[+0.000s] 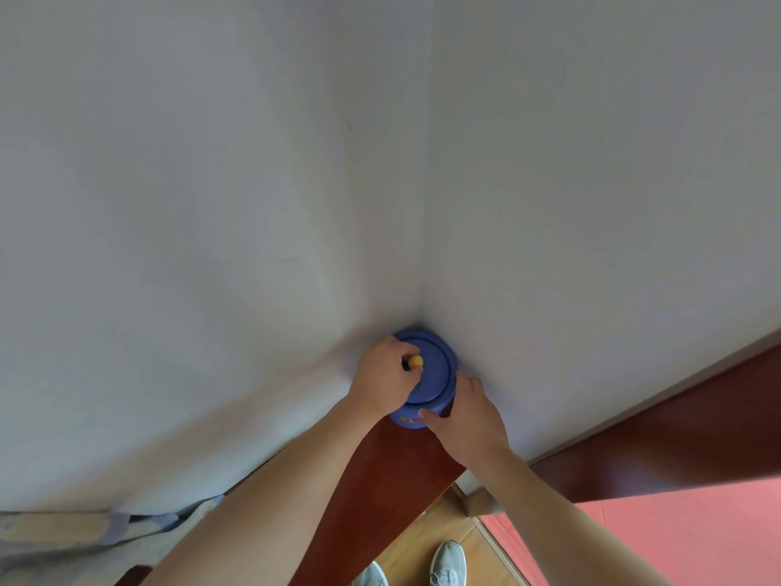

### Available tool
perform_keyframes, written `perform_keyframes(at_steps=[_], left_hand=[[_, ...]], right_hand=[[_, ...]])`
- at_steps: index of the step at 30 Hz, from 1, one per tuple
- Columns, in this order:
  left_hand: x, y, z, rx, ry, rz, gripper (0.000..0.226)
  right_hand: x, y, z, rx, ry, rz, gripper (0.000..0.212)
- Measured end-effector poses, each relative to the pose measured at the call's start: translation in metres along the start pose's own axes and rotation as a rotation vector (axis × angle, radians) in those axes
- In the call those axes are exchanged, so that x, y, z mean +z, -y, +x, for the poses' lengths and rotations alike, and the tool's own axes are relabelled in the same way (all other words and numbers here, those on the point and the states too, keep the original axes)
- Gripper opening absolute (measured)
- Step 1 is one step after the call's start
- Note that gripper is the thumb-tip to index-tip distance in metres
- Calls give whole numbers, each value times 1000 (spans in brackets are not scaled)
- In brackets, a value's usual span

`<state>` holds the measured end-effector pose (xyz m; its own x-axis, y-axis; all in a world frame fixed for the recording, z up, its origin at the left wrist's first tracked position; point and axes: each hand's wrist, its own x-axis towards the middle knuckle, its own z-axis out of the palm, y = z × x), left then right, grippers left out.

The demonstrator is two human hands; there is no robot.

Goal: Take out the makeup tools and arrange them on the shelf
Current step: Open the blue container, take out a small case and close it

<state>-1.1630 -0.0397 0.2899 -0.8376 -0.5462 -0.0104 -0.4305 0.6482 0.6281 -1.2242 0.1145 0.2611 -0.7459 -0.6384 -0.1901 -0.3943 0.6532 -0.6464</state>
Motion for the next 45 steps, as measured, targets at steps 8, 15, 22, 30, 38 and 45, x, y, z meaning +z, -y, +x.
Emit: perform_keyframes(at_steps=[8, 15, 22, 30, 38, 45], left_hand=[[4, 0, 1, -3, -5, 1, 13], [4, 0, 2, -5, -6, 11, 12], [0, 1, -2, -12, 19, 10, 24], [-10, 8, -12, -19, 44, -32, 43], [-28, 18, -34, 2, 29, -48, 47], [-49, 29, -50, 36, 16, 5, 50]], right_hand=[[1, -2, 0, -3, -11, 12, 65], [1, -1, 0, -3, -13, 13, 66], [-1, 2, 0, 18, 1, -3, 66], [-3, 8, -1, 32, 41, -57, 66], [-13, 18, 1, 51, 87, -99, 58], [-19, 39, -2, 74, 60, -153, 69]])
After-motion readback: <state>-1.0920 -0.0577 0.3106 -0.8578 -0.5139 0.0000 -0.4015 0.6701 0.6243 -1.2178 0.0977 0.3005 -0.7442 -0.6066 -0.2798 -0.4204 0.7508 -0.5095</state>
